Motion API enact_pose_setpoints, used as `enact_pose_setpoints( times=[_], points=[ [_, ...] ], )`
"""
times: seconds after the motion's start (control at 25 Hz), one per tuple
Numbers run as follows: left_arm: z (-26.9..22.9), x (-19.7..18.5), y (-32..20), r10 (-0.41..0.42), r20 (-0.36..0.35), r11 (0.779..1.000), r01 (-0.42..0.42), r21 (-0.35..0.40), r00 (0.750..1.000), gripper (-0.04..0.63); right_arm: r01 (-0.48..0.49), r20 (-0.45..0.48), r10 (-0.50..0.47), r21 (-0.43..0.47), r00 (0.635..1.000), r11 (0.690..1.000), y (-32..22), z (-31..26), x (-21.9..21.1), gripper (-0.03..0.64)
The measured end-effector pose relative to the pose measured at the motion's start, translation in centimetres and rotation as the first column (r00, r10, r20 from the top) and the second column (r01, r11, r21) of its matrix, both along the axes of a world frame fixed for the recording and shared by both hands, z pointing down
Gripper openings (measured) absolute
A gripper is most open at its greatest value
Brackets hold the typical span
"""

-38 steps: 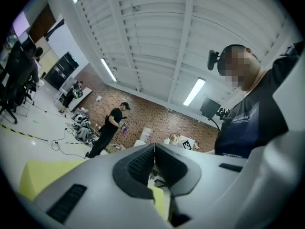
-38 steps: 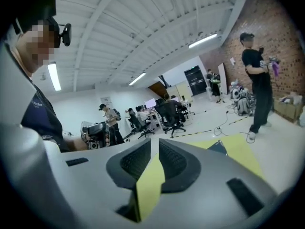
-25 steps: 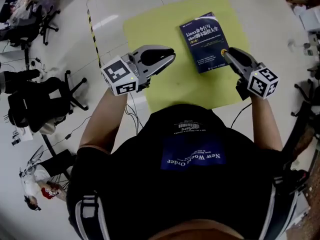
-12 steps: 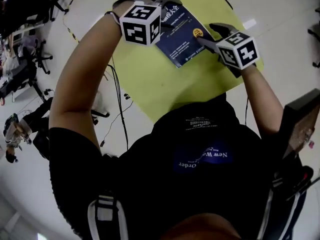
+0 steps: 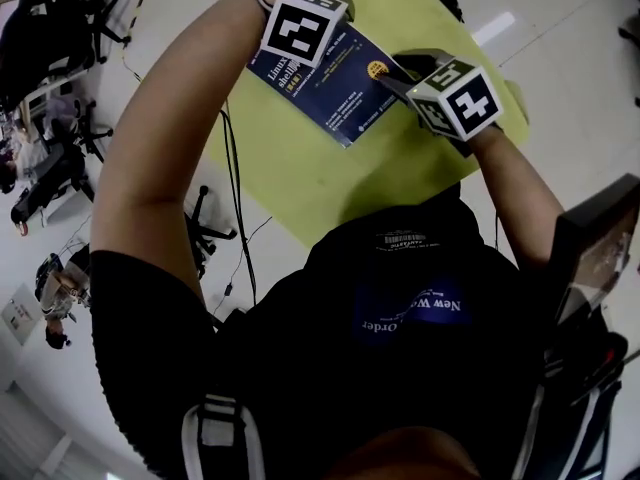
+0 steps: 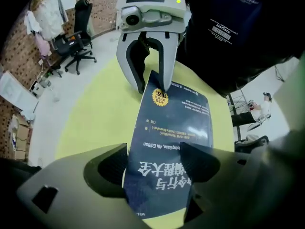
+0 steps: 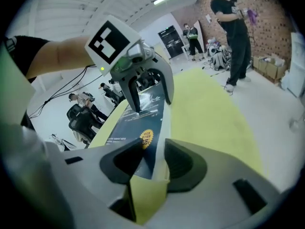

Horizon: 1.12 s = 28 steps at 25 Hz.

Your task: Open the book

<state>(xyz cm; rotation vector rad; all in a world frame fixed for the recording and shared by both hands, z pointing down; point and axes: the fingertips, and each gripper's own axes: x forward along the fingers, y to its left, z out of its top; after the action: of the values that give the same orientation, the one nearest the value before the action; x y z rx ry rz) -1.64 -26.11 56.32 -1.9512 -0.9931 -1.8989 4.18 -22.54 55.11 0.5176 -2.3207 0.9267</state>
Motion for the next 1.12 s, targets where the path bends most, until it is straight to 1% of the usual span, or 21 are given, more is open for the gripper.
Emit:
enact_pose_setpoints(
  times=[0.08,0.16,0.32,0.44,0.48,0.56,0.64,0.68,0.8,0.88,0.92,1.0,1.08,1.12],
  points=[
    [0.0,-0.1,0.0,0.009,-0.004,1.000,-0.009,0.008,1.000,0.336,0.007,-0.015,-0.007,0.036,1.000,0.999,0.0,-0.8,-0.1,0.116],
    [0.0,-0.5,-0.1,0.019,-0.012,0.999,-0.018,0.040,1.000,0.335,0.012,-0.008,-0.012,0.056,1.000,0.998,0.2,-1.9,-0.3,0.101],
    [-0.8,-0.5,0.0,0.051,-0.072,0.993,-0.043,0.111,0.996,0.334,0.037,0.039,-0.041,0.114,0.998,0.993,0.7,-5.7,-1.6,0.080],
    [-2.4,-0.6,0.1,0.105,-0.111,0.978,-0.082,0.190,0.988,0.331,0.079,0.048,-0.088,0.174,0.995,0.982,1.7,-8.3,-3.0,0.074],
    [-3.0,-0.6,0.3,0.127,-0.122,0.969,-0.097,0.226,0.984,0.308,0.097,0.042,-0.107,0.198,0.993,0.975,2.1,-8.8,-3.4,0.072],
    [-4.0,-1.0,0.8,0.167,-0.146,0.944,-0.116,0.308,0.975,0.257,0.130,0.022,-0.140,0.241,0.990,0.962,3.2,-9.5,-4.2,0.071],
    [-5.0,-1.6,1.4,0.191,-0.174,0.913,-0.110,0.392,0.966,0.188,0.165,-0.001,-0.172,0.274,0.985,0.947,4.2,-10.0,-4.9,0.069],
    [-5.5,-1.9,1.7,0.194,-0.189,0.897,-0.096,0.432,0.963,0.168,0.187,-0.013,-0.192,0.290,0.981,0.939,4.7,-10.2,-5.3,0.069],
    [-6.7,-3.6,3.4,0.181,-0.224,0.851,-0.038,0.524,0.958,0.135,0.267,-0.051,-0.265,0.335,0.963,0.904,6.8,-10.9,-7.1,0.066],
    [-7.5,-5.9,5.4,0.170,-0.227,0.826,-0.013,0.564,0.959,0.121,0.305,-0.061,-0.303,0.353,0.951,0.885,8.9,-11.2,-9.1,0.067],
    [-7.8,-7.3,6.6,0.161,-0.227,0.817,-0.001,0.576,0.961,0.115,0.322,-0.056,-0.324,0.355,0.944,0.878,10.1,-11.4,-10.1,0.071],
    [-8.3,-9.8,8.5,0.115,-0.240,0.808,0.050,0.587,0.964,0.109,0.369,-0.018,-0.388,0.353,0.921,0.860,12.0,-12.0,-11.9,0.104],
    [-8.5,-11.4,9.6,0.040,-0.271,0.798,0.132,0.588,0.962,0.106,0.423,0.065,-0.470,0.342,0.880,0.839,13.1,-13.4,-12.8,0.108],
    [-8.5,-12.0,10.1,0.007,-0.287,0.792,0.169,0.586,0.958,0.106,0.432,0.134,-0.495,0.331,0.858,0.839,13.5,-14.4,-13.0,0.114]
  ],
)
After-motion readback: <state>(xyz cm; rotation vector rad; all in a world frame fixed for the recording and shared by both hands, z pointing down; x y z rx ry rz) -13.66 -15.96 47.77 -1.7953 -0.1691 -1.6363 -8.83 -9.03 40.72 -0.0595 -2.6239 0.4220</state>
